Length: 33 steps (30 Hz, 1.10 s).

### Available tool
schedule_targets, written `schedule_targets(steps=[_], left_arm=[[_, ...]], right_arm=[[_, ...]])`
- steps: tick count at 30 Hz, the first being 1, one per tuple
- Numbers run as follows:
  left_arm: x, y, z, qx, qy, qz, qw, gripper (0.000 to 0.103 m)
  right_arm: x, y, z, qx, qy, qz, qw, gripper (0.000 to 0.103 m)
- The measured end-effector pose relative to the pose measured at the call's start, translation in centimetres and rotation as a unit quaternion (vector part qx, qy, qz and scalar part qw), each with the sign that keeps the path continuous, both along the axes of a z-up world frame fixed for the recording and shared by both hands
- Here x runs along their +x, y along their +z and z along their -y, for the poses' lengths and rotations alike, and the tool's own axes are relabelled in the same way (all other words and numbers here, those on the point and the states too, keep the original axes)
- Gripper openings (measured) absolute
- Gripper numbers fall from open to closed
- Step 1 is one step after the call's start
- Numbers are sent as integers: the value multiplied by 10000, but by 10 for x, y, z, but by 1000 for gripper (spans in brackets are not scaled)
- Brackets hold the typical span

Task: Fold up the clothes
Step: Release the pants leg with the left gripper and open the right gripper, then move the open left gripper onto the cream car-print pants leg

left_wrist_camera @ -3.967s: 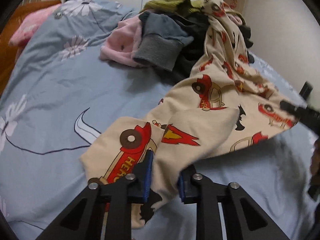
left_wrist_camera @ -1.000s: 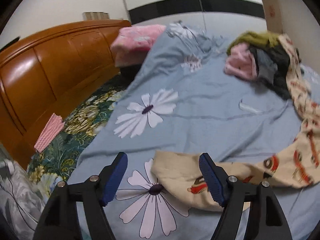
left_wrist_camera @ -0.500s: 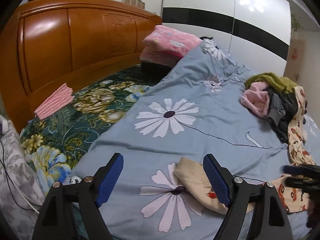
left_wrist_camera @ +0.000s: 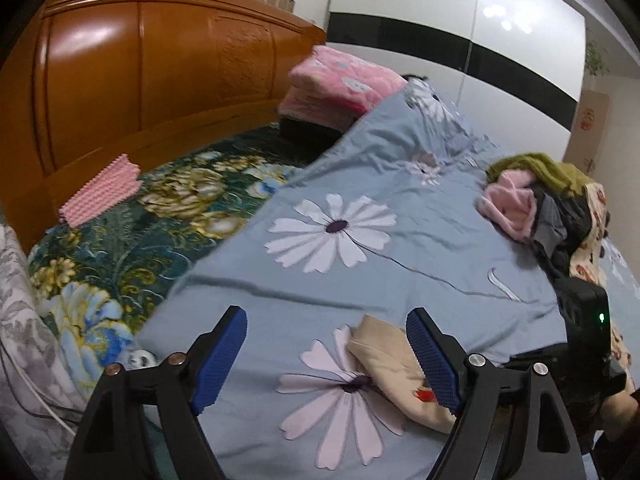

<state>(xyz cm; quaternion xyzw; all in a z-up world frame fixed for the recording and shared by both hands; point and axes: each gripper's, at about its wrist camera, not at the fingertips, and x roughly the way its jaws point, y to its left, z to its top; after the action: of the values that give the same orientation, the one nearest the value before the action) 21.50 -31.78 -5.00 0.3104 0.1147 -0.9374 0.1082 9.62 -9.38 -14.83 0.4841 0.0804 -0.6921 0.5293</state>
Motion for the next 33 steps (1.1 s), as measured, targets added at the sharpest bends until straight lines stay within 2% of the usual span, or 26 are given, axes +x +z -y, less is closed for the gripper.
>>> schedule_targets(steps=[5, 11, 14, 16, 18, 21, 23, 25, 27, 31, 33], left_arm=[[-6, -1, -12, -55, -67, 21, 10000, 85], [-10, 11, -18, -22, -114, -129, 9998, 85], [-10, 22, -18, 32, -65, -298, 9995, 85], [-11, 25, -16, 15, 73, -322, 9995, 85], [-10, 25, -12, -26, 168, -293, 9994, 85], [-11, 21, -7, -50, 240, -217, 9995, 85], [-12, 17, -8, -68, 209, -144, 9997, 85], [-15, 14, -12, -104, 133, -89, 9998, 85], [-19, 11, -19, -104, 16, -62, 9999, 85], [-41, 7, -47, -100, -599, 176, 9980, 85], [-57, 2, -71, -299, -925, 377, 9946, 85]], right_arm=[[-7, 22, -19, -344, -386, -239, 9984, 4], [-4, 81, -38, -832, -879, -1144, 9860, 4], [19, 106, -26, -937, -634, -1617, 9803, 4], [34, 105, -12, -746, -373, -1740, 9812, 4], [53, 87, 8, -427, -69, -1734, 9839, 4], [75, 52, 26, -121, 258, -1475, 9887, 7], [86, 31, 24, -112, 267, -1224, 9921, 7], [91, 23, 11, -192, 249, -1056, 9939, 17], [94, 22, -3, -271, 192, -960, 9948, 35], [88, 41, -35, -438, -219, -1117, 9925, 45], [80, 55, -54, -520, -557, -1253, 9892, 48]])
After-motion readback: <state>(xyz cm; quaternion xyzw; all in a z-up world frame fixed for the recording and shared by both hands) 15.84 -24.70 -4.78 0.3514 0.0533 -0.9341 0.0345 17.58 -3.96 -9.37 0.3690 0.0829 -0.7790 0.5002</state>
